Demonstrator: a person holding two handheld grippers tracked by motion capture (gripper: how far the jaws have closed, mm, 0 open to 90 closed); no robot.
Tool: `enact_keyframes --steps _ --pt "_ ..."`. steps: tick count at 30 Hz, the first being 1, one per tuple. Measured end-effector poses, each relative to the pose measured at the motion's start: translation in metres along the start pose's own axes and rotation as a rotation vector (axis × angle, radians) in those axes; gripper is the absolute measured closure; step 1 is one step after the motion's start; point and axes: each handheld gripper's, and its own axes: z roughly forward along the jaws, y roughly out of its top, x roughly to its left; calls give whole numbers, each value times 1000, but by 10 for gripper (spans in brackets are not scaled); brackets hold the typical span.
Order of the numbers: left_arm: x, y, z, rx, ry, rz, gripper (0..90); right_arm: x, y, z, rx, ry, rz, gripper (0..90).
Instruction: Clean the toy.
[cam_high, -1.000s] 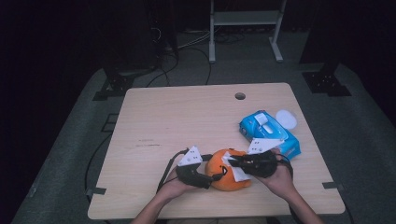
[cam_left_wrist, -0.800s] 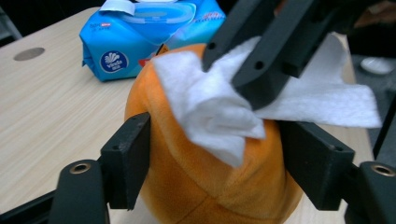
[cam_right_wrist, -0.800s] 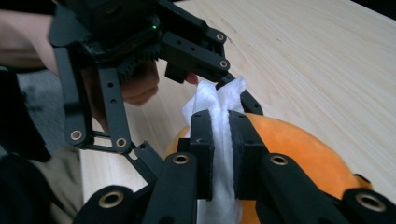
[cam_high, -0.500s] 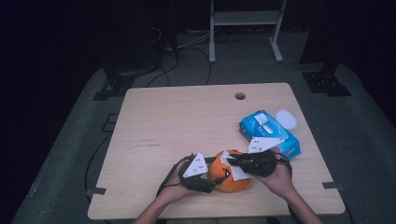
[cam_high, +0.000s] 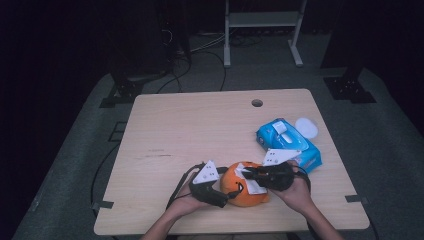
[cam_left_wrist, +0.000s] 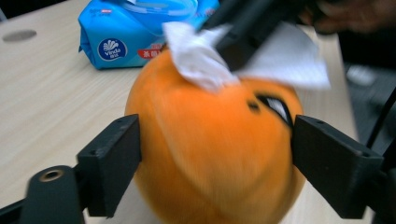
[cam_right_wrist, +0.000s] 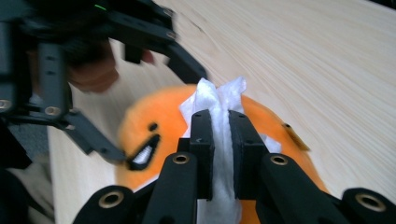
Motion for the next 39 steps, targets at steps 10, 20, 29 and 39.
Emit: enact_keyframes --steps 10,20,29,39 --pt "8 -8 -4 22 26 27 280 -6 -2 -4 8 -20 -9 804" --pt "7 1 -4 -22 21 24 235 7 1 -1 -22 40 -10 803" --pt "11 -8 -5 23 47 38 295 -14 -7 -7 1 -23 24 803" --pt "8 1 -4 -3 39 42 295 3 -2 1 12 -19 -25 802"
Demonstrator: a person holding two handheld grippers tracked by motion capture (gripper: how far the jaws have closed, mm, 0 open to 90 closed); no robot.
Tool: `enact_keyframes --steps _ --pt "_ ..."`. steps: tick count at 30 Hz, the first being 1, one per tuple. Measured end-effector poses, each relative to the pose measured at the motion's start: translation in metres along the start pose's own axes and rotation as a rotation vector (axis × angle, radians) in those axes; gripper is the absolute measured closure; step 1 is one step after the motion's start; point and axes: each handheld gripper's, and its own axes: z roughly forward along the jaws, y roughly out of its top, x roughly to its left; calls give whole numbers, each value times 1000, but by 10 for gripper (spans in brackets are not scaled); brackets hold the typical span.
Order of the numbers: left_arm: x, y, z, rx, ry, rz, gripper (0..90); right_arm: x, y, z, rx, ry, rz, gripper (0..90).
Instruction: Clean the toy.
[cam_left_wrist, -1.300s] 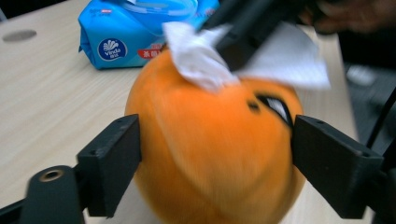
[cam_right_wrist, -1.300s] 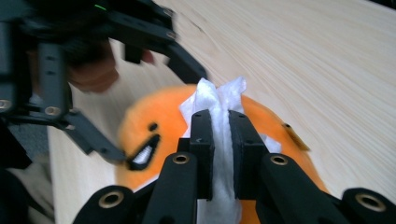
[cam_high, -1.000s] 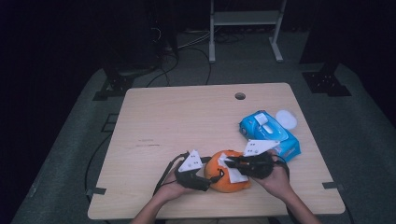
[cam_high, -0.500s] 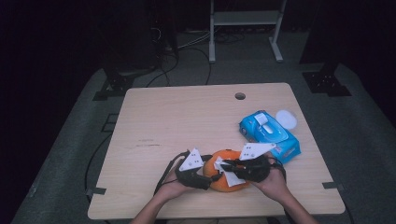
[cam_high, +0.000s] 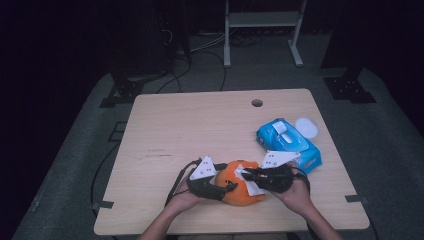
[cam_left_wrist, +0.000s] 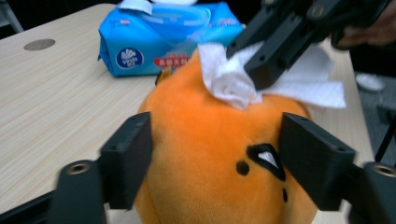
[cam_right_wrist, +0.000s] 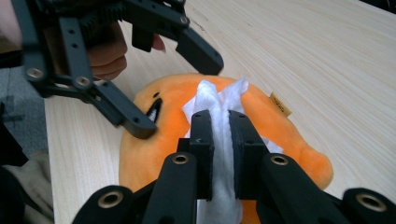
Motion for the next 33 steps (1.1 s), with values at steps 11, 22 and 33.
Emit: enact_keyframes --steps 11,22,33 --pt "7 -9 -2 8 -2 -29 335 -35 -17 -15 -10 -30 110 802" --pt "13 -14 -4 14 -1 -43 335 -23 -10 -13 -11 10 74 802" --pt "18 -17 -5 9 -3 -69 334 -28 -14 -15 -52 79 139 802"
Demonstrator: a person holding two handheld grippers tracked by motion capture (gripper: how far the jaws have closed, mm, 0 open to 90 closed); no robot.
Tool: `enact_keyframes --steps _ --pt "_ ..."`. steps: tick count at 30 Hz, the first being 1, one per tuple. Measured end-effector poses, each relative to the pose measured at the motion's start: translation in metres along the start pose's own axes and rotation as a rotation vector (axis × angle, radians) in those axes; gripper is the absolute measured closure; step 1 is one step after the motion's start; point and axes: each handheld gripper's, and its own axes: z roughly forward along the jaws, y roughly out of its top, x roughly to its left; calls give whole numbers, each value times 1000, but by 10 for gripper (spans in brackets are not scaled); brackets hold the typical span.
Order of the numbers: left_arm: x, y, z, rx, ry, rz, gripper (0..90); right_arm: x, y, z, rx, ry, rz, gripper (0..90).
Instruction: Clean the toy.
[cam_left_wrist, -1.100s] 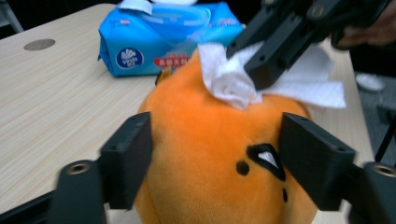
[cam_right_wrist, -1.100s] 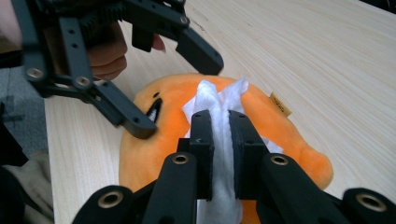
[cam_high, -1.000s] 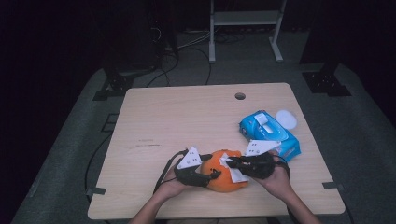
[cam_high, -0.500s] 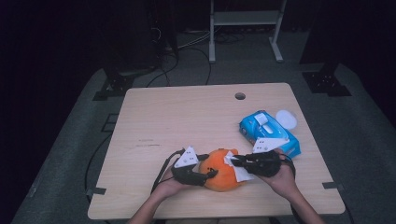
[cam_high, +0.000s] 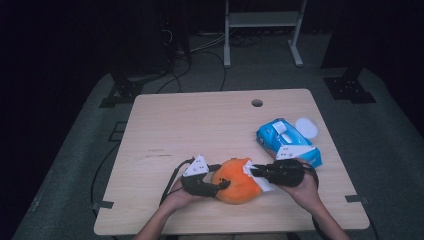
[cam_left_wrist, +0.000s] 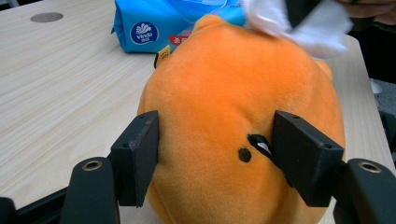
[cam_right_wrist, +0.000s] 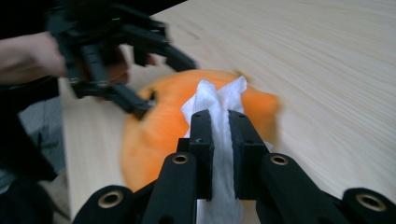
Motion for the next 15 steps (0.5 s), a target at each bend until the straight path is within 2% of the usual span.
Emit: enact_keyframes --steps 3,5,7,8,10,12,13,15 --pt "2 -1 -2 2 -6 -3 333 9 3 4 20 -4 -49 801" --pt "3 -1 -2 -1 -4 -15 333 5 2 3 27 -13 -43 801" --pt "4 -1 -1 -4 -5 -19 333 -5 -3 1 41 -40 -25 801" --pt "4 -1 -1 -5 -4 -15 332 -9 -5 0 40 -29 -3 801" --pt "4 -2 0 -2 -1 -14 327 -10 -7 -3 48 -21 1 802" --pt "5 -3 -2 -3 0 -21 325 -3 -5 -4 49 12 -21 802" --pt "6 -4 -2 -1 -1 -23 322 4 -3 -3 61 39 -51 802" --pt "7 -5 -3 -2 -3 -32 321 9 -2 -1 74 47 -77 801"
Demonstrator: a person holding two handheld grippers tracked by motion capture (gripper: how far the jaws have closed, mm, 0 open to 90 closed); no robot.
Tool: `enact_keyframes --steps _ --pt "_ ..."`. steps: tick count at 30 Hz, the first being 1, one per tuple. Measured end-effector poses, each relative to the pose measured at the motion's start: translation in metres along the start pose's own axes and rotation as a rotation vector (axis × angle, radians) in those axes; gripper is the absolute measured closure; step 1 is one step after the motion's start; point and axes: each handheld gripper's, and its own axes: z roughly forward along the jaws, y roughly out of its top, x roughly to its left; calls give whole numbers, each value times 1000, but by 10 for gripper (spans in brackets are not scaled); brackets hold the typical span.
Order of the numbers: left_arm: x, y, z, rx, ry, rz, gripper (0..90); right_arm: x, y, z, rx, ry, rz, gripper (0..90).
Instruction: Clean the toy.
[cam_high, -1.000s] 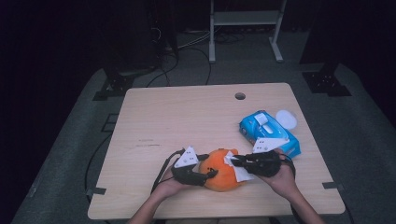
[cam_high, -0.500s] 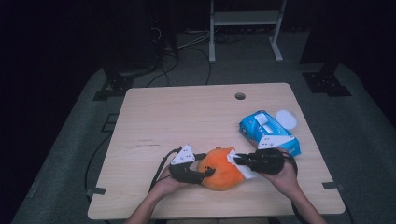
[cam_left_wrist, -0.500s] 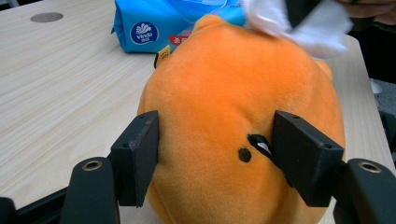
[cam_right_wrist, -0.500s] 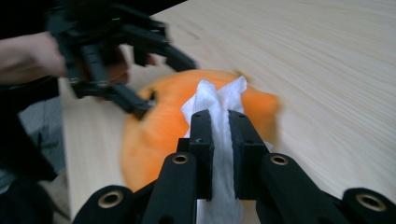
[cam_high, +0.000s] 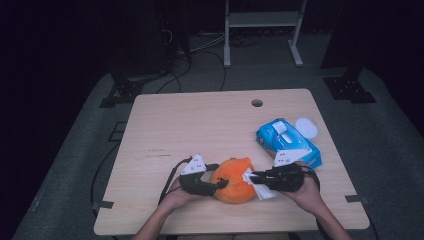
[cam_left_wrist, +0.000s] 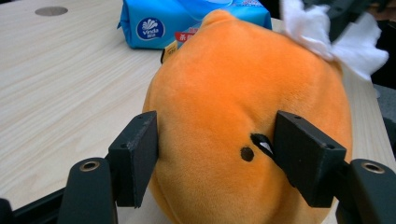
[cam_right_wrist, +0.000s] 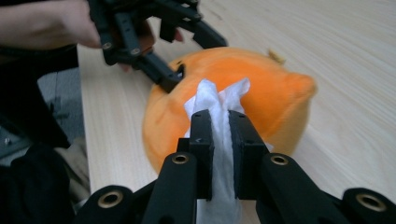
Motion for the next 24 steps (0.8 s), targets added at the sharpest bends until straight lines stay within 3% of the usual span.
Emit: enact_keyframes --steps 7,9,13,15,20,24 --pt "-1 1 1 -1 6 0 324 -16 -9 -6 8 -53 52 802" --pt "0 1 1 0 1 -8 324 -13 -8 -6 4 -19 47 801" --pt "-2 1 3 -2 -3 -5 325 2 -1 4 14 59 -7 801" --pt "-2 1 3 -3 -1 -7 326 4 0 6 25 34 -29 801" --pt "-2 2 3 -5 1 -4 324 -13 -7 -3 8 -35 26 798" --pt "-2 2 3 -4 -3 -6 324 -8 -6 -4 9 -20 14 801"
